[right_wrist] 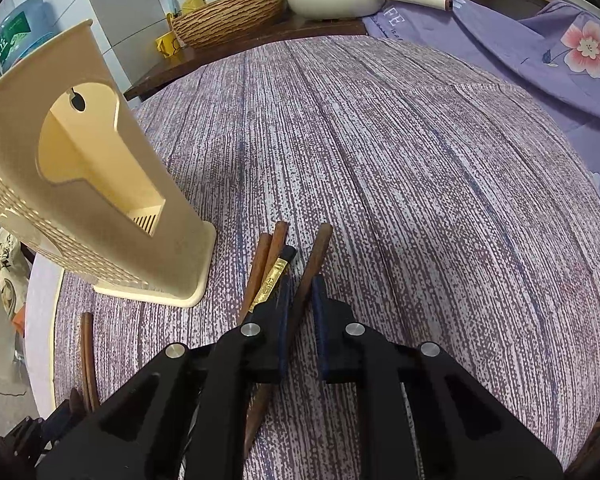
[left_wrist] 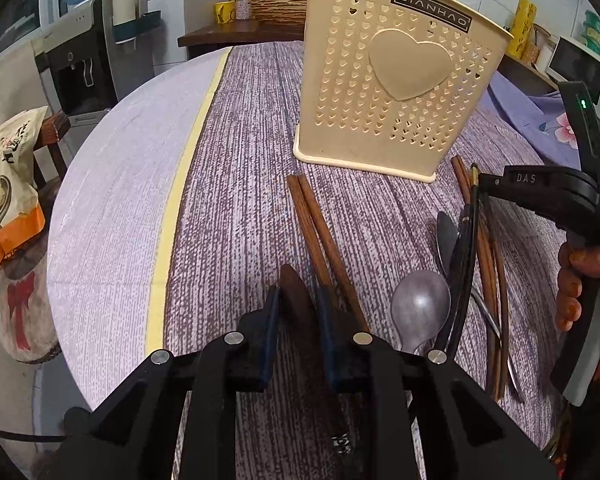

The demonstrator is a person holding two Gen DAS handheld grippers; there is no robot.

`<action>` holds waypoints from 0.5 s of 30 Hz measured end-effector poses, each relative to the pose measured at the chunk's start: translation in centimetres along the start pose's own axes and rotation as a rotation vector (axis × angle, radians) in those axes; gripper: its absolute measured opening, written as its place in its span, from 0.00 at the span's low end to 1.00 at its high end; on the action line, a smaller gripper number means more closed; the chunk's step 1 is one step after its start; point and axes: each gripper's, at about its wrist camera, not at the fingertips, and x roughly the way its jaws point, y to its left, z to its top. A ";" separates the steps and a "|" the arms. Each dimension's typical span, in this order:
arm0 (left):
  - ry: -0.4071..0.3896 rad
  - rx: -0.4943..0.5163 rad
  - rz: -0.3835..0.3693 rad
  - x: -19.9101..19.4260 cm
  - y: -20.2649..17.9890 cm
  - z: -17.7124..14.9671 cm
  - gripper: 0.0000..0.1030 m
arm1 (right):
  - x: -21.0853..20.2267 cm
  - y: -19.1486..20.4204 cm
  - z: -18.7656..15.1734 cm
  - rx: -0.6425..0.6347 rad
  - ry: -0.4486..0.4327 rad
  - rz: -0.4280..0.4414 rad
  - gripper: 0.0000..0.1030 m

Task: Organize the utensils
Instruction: 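Grasp the wooden spoon handle with left tool while right tool grasps a brown chopstick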

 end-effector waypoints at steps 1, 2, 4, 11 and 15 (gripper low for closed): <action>0.000 -0.005 -0.008 0.2 0.0 0.3 0.17 | 0.0 0.0 0.0 0.003 0.000 0.013 0.08; -0.002 -0.008 -0.016 0.3 0.0 0.6 0.16 | 0.0 -0.1 0.1 0.002 -0.002 0.021 0.08; -0.015 -0.004 -0.019 0.4 -0.1 1.2 0.16 | -0.2 -0.2 0.3 -0.007 -0.016 0.024 0.07; -0.077 0.006 -0.045 -0.4 -0.8 3.3 0.15 | -1.9 0.4 0.9 -0.033 -0.086 0.039 0.07; -0.129 0.011 -0.051 -1.4 -0.9 4.8 0.15 | -3.6 0.9 1.4 -0.065 -0.145 0.046 0.07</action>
